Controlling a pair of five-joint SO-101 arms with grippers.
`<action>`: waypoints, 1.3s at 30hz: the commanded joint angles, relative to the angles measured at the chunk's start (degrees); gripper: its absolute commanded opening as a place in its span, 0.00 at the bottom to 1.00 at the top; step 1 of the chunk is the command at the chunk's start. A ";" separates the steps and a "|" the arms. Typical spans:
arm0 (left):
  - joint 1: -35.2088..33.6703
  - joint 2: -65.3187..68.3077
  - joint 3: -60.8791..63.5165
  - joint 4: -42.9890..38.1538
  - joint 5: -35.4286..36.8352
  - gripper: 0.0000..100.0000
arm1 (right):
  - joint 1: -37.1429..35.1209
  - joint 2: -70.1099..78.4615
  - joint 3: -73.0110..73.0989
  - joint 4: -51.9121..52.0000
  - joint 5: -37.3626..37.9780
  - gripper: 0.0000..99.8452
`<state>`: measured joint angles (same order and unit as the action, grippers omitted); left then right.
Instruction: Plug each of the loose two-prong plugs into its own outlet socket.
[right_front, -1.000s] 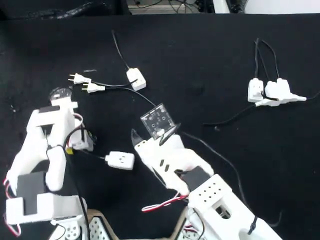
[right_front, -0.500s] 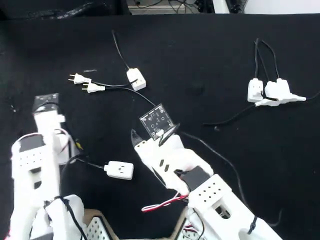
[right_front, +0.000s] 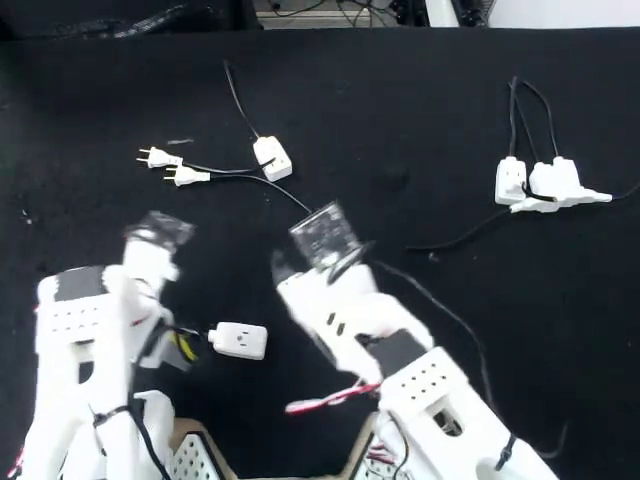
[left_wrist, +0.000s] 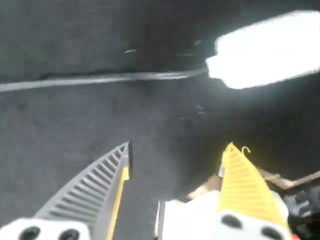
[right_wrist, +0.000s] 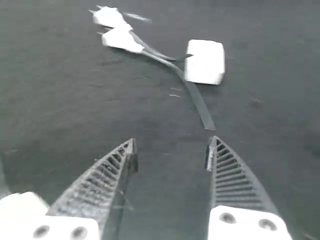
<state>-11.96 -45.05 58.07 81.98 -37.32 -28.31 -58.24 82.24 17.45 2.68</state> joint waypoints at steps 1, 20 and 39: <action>8.04 -1.05 -1.63 0.00 -0.88 0.30 | 9.05 -1.80 -2.95 -1.49 -6.59 0.22; 18.07 -0.44 10.51 -25.76 15.65 0.30 | 13.36 -1.71 -3.21 -1.85 -9.76 0.22; 18.07 5.19 7.34 -30.51 28.92 0.30 | 12.84 -1.54 -2.95 -1.85 -9.76 0.22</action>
<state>5.98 -43.03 69.05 52.09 -11.21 -15.56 -58.24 82.24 17.45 -6.64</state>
